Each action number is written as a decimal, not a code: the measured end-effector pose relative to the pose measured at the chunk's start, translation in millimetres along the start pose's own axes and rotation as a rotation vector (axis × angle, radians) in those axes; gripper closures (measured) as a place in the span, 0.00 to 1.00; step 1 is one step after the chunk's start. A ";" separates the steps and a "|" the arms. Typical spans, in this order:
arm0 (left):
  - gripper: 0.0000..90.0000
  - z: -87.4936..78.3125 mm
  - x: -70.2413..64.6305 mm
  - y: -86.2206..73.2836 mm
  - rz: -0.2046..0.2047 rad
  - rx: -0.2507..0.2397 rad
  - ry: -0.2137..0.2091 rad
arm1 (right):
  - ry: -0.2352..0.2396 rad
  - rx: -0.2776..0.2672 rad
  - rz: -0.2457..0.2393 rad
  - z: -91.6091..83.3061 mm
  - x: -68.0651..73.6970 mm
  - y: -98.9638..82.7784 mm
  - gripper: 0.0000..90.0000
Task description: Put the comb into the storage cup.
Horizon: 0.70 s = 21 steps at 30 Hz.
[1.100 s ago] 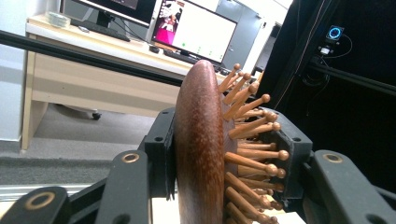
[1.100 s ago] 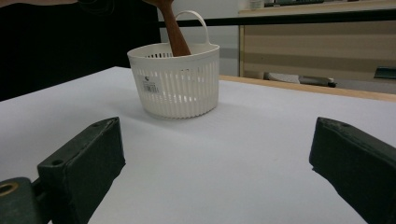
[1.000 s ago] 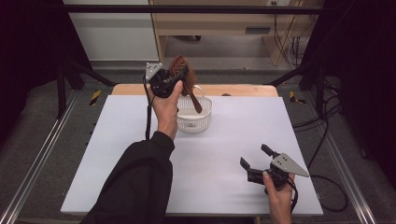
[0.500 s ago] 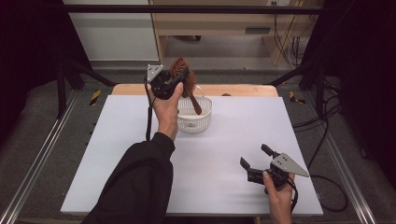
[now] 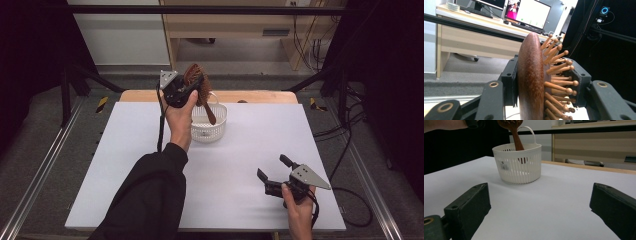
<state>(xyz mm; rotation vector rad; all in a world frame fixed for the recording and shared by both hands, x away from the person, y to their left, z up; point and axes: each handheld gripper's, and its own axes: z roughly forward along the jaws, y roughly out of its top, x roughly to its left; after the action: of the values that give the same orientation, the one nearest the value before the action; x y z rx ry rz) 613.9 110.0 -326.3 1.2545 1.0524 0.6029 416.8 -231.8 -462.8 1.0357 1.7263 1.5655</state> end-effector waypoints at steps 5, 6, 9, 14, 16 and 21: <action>0.56 0.1 0.4 -2.2 -0.002 -0.001 0.004 | 0.000 0.000 -0.001 0.1 0.3 -0.1 0.04; 0.56 0.3 0.4 -2.7 -0.003 0.000 0.003 | 0.001 0.000 -0.001 0.2 0.3 -0.1 0.04; 0.56 0.7 1.2 -3.7 -0.002 0.005 0.003 | -0.001 -0.001 0.000 0.1 0.1 -0.1 0.04; 0.56 1.6 1.5 -5.0 -0.004 0.009 0.002 | 0.000 0.000 -0.002 0.2 0.0 -0.1 0.04; 0.56 2.1 0.9 -5.5 -0.007 0.007 0.001 | 0.000 0.001 0.000 0.1 0.0 -0.1 0.04; 0.56 3.0 -0.2 -6.7 -0.005 0.010 0.000 | -0.001 -0.002 -0.001 0.1 0.0 -0.1 0.04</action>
<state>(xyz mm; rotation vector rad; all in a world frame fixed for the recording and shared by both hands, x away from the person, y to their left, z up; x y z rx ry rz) 615.3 106.7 -332.8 1.2606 1.0595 0.5943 416.8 -231.7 -462.9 1.0349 1.7243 1.5654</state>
